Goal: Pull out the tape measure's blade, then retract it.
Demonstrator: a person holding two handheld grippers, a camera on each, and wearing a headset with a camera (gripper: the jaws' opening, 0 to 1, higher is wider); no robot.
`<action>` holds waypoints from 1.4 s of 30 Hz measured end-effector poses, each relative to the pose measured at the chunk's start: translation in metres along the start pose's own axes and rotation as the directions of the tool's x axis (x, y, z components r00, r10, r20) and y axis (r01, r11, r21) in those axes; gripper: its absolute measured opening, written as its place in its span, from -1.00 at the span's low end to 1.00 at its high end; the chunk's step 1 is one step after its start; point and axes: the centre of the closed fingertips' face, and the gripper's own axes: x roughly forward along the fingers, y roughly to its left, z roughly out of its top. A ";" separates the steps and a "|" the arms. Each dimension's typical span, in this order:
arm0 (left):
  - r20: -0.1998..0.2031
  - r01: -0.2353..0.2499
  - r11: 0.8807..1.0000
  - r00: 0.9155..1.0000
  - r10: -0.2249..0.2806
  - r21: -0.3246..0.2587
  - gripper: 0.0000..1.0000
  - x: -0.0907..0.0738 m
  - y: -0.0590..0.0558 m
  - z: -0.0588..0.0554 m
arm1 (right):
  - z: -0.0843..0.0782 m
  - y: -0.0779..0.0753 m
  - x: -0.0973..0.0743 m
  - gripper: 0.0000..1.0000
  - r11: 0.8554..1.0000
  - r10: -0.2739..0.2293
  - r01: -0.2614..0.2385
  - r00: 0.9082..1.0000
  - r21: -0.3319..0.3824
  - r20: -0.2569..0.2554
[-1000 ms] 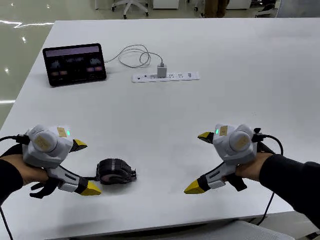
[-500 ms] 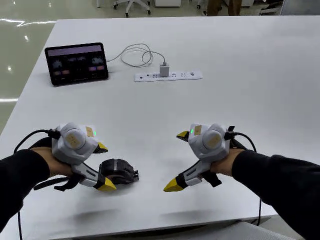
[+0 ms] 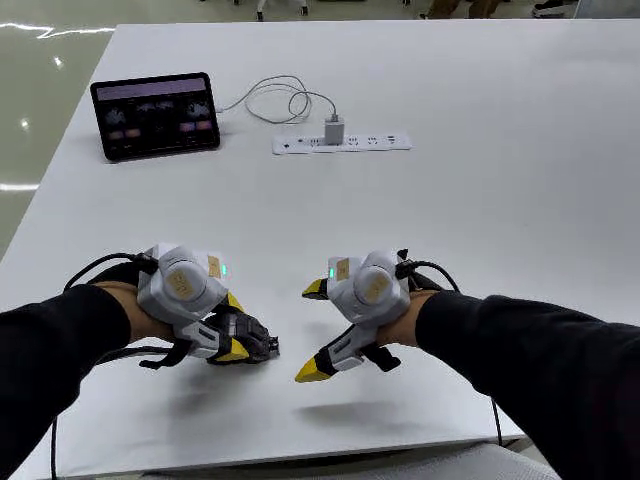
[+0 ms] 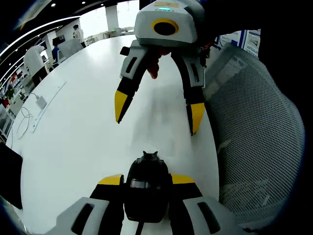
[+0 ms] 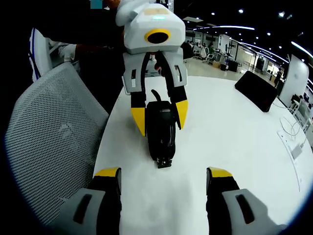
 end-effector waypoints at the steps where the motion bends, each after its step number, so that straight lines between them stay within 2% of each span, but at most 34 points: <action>1: 0.000 0.001 1.000 1.000 -0.001 0.006 -0.39 0.000 0.000 0.000 | 0.001 -0.001 0.002 0.23 1.000 0.000 0.000 1.000 0.001 0.001; 4: 0.004 0.007 1.000 1.000 -0.007 0.017 -0.39 0.001 -0.001 -0.001 | 0.004 0.000 0.009 0.05 1.000 0.018 -0.018 1.000 0.010 0.006; 11: -0.001 0.004 1.000 1.000 -0.004 -0.008 -0.39 0.001 -0.001 0.000 | -0.003 0.009 0.032 -0.26 0.998 0.057 -0.057 0.998 0.006 -0.034; 13: -0.012 0.004 1.000 1.000 -0.004 0.001 -0.39 0.002 -0.002 -0.001 | -0.004 0.010 0.036 -0.35 0.997 0.070 -0.069 0.997 0.029 -0.043; 17: -0.022 0.006 1.000 1.000 -0.006 0.006 -0.39 0.003 -0.002 -0.001 | -0.007 0.009 0.046 -0.49 0.997 0.078 -0.080 0.995 -0.017 -0.064; 20: -0.022 0.018 1.000 1.000 -0.018 0.007 -0.38 0.003 -0.003 -0.001 | -0.008 0.006 0.051 -0.61 0.996 0.062 -0.066 0.996 -0.052 -0.071; 25: -0.024 0.027 1.000 0.999 -0.027 0.005 -0.38 0.003 -0.004 -0.001 | -0.013 0.006 0.052 -0.68 0.994 0.068 -0.076 0.994 -0.085 -0.088; 27: -0.026 0.028 1.000 0.999 -0.028 0.002 -0.37 0.003 -0.004 -0.001 | -0.012 0.005 0.052 -0.69 0.995 0.070 -0.076 0.994 -0.065 -0.083; 28: -0.026 0.029 1.000 0.999 -0.029 0.002 -0.37 0.004 -0.004 -0.001 | -0.013 0.005 0.051 -0.76 0.995 0.070 -0.076 0.994 -0.066 -0.088; 35: -0.020 0.026 1.000 0.999 -0.027 -0.002 -0.37 0.004 -0.003 -0.002 | -0.013 0.004 0.052 -0.78 0.997 0.069 -0.072 0.994 -0.035 -0.086; 39: -0.025 0.017 1.000 1.000 -0.017 0.003 -0.37 0.005 -0.003 -0.002 | -0.014 0.005 0.052 -0.78 0.996 0.058 -0.064 0.994 -0.058 -0.094; 42: -0.025 0.017 1.000 1.000 -0.017 0.007 -0.37 0.004 -0.003 -0.002 | -0.014 0.004 0.050 -0.81 0.997 0.062 -0.065 0.995 -0.039 -0.077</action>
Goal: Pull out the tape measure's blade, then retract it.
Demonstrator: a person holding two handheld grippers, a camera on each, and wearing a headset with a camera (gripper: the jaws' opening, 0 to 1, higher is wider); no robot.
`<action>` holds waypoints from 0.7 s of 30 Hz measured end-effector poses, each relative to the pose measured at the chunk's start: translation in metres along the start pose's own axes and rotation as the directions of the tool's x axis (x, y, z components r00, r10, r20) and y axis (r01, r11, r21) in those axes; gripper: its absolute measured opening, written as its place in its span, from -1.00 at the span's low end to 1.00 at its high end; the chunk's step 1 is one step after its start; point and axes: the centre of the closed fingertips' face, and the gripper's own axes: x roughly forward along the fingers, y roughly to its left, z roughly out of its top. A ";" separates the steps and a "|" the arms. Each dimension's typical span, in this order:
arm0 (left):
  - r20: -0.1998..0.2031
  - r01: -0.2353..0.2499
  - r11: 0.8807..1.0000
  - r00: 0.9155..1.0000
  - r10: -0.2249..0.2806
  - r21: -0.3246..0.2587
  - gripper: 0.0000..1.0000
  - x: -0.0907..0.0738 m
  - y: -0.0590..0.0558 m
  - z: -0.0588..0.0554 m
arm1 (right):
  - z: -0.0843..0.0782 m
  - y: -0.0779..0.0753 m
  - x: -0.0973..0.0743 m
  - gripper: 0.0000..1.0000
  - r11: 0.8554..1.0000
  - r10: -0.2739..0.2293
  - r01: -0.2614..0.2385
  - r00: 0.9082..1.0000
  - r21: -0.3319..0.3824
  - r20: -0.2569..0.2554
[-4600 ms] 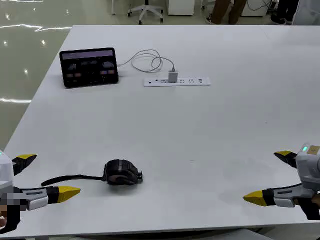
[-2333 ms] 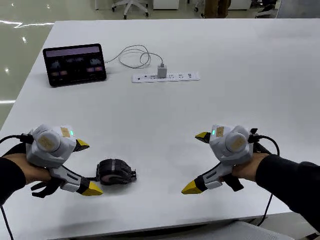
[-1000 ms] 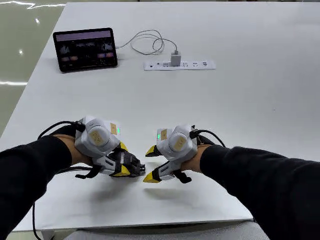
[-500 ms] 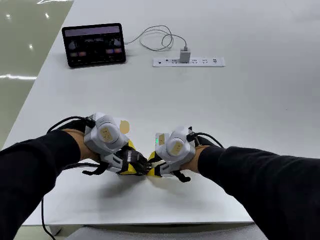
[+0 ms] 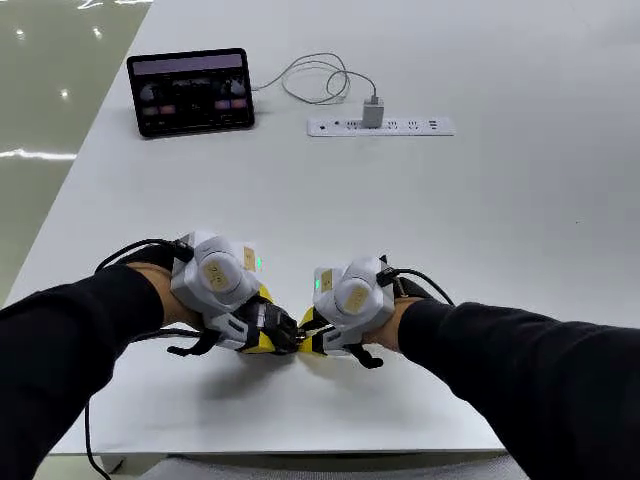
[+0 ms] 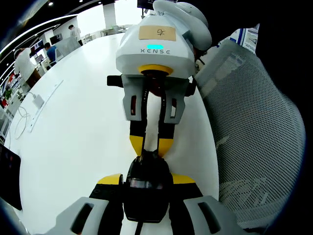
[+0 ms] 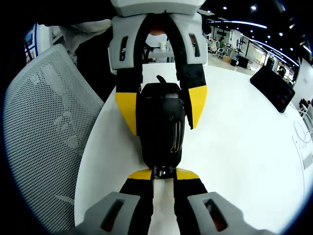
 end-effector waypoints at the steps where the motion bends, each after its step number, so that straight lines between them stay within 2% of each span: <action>1: 0.001 0.001 1.000 1.000 -0.001 0.000 -0.37 0.000 0.000 0.000 | 0.000 0.000 0.000 -0.81 1.000 0.001 -0.001 1.000 -0.009 0.001; 5: 0.000 0.003 1.000 1.000 -0.003 -0.001 -0.37 0.000 0.000 0.000 | -0.001 0.001 0.000 -0.83 0.999 0.010 -0.011 1.000 -0.038 -0.016; 21: 0.015 0.000 1.000 1.000 0.000 -0.018 -0.36 0.001 0.001 0.000 | -0.008 0.000 -0.008 -0.82 1.000 0.018 -0.019 1.000 -0.004 -0.015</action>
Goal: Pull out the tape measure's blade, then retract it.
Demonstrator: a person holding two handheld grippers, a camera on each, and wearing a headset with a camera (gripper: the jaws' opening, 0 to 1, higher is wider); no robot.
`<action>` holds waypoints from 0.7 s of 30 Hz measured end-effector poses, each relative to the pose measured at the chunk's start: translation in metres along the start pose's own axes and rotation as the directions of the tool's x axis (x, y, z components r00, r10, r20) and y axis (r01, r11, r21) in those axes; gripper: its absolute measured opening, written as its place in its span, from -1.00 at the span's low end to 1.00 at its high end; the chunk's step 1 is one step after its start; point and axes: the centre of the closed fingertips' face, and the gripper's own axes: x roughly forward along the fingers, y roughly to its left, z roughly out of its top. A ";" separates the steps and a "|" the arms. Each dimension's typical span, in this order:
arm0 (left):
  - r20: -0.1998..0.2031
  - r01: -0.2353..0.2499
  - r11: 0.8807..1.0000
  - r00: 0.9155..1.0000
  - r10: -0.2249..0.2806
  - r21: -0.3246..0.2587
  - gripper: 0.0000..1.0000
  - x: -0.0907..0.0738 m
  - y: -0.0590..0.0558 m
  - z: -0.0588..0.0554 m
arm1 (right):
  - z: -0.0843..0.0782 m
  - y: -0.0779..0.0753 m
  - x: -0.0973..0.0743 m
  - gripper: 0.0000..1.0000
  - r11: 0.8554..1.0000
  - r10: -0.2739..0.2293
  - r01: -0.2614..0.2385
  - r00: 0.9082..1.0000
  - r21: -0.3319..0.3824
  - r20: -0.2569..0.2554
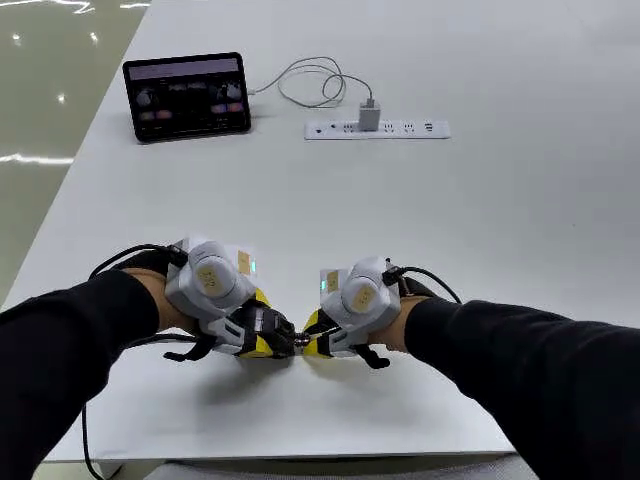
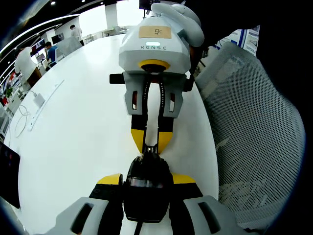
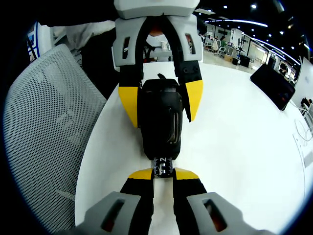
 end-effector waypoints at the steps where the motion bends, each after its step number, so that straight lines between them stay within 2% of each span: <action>1: 0.001 -0.001 1.000 1.000 0.001 -0.001 -0.36 0.000 0.000 0.000 | 0.000 0.000 0.000 -0.82 1.000 0.000 0.000 1.000 0.001 0.000; 10: 0.011 -0.006 1.000 1.000 0.006 -0.006 -0.36 0.000 0.000 0.000 | -0.003 -0.001 -0.003 -0.80 0.999 -0.005 0.005 1.000 0.044 0.004; 17: 0.024 -0.017 1.000 1.000 0.018 -0.017 -0.36 -0.001 0.001 0.000 | -0.001 -0.001 0.000 -0.77 1.000 -0.010 0.011 1.000 0.014 -0.013; 21: 0.027 -0.017 1.000 0.999 0.018 -0.022 -0.35 0.001 0.001 0.000 | 0.003 -0.001 0.003 -0.74 0.999 -0.008 0.008 1.000 0.050 0.001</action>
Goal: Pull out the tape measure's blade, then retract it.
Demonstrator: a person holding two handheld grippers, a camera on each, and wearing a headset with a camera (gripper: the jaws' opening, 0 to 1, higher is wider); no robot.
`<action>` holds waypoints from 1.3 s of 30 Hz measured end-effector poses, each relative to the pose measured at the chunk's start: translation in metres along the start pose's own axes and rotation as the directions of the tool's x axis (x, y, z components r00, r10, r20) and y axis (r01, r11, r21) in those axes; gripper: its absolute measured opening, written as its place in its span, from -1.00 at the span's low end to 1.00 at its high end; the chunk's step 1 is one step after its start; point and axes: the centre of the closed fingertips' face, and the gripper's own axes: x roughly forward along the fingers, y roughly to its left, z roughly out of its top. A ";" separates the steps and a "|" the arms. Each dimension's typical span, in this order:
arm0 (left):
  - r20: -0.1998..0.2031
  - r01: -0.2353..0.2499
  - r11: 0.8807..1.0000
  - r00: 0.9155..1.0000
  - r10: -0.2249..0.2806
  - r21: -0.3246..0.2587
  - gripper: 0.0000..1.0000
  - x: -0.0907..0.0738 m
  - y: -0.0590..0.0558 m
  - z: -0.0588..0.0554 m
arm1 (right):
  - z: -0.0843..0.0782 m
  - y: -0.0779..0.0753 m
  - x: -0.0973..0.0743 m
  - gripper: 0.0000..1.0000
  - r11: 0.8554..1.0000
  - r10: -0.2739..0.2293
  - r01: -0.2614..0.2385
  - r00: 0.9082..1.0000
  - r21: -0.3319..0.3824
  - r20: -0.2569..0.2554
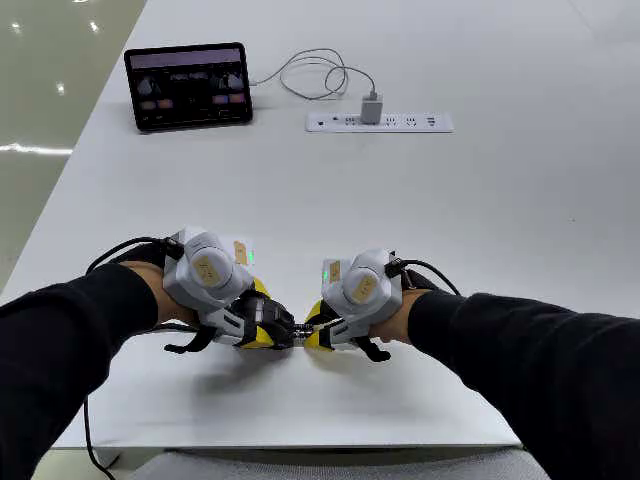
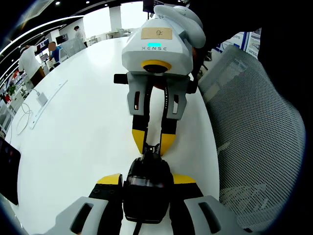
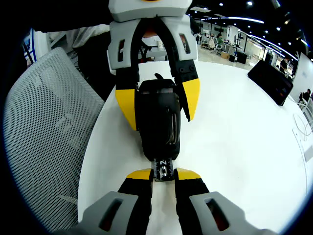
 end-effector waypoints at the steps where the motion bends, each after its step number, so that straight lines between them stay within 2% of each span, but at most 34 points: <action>1: -0.002 0.001 1.000 1.000 -0.001 0.001 -0.35 0.000 0.000 0.000 | 0.002 0.000 0.002 -0.74 1.000 -0.005 0.005 1.000 0.003 0.005; 2: -0.003 0.001 1.000 1.000 -0.001 0.002 -0.35 0.000 0.000 0.000 | 0.003 0.000 0.004 -0.74 1.000 -0.010 0.010 1.000 0.005 0.008; 4: -0.002 0.000 1.000 1.000 0.000 0.002 -0.35 -0.001 0.000 -0.001 | 0.007 -0.001 0.006 -0.77 0.999 -0.018 0.019 1.000 -0.042 0.023; 6: 0.000 -0.001 1.000 1.000 0.001 -0.002 -0.35 -0.002 0.001 -0.002 | 0.004 -0.002 0.003 -0.78 1.000 -0.009 0.009 0.999 -0.008 0.034; 15: 0.020 -0.005 1.000 1.000 0.005 -0.017 -0.34 -0.002 0.001 -0.003 | 0.001 -0.001 0.000 -0.79 1.000 -0.002 0.002 1.000 -0.006 0.031; 21: 0.015 -0.005 1.000 1.000 0.005 -0.025 -0.34 -0.003 0.001 -0.005 | -0.005 -0.001 -0.005 -0.79 1.000 0.000 0.000 1.000 0.004 0.024; 27: 0.016 -0.006 1.000 1.000 0.006 -0.012 -0.34 -0.003 0.000 -0.005 | -0.008 -0.002 -0.009 -0.78 1.000 -0.009 0.009 1.000 0.007 0.017; 28: 0.014 -0.007 1.000 1.000 0.007 -0.001 -0.35 -0.004 0.000 -0.005 | -0.008 -0.001 -0.010 -0.78 1.000 -0.010 0.010 1.000 0.010 0.017; 29: 0.010 -0.012 0.999 1.000 0.011 0.033 -0.36 -0.004 0.000 -0.005 | -0.009 -0.001 -0.010 -0.78 1.000 -0.010 0.010 1.000 0.010 0.017; 35: 0.024 -0.016 1.000 1.000 0.015 0.016 -0.36 -0.005 0.000 -0.005 | -0.013 -0.003 -0.013 -0.78 1.000 -0.012 0.012 1.000 0.016 0.014; 39: 0.017 -0.009 1.000 1.000 0.009 0.014 -0.36 -0.004 0.001 -0.005 | -0.015 -0.003 -0.015 -0.78 1.000 -0.016 0.016 1.000 0.015 0.009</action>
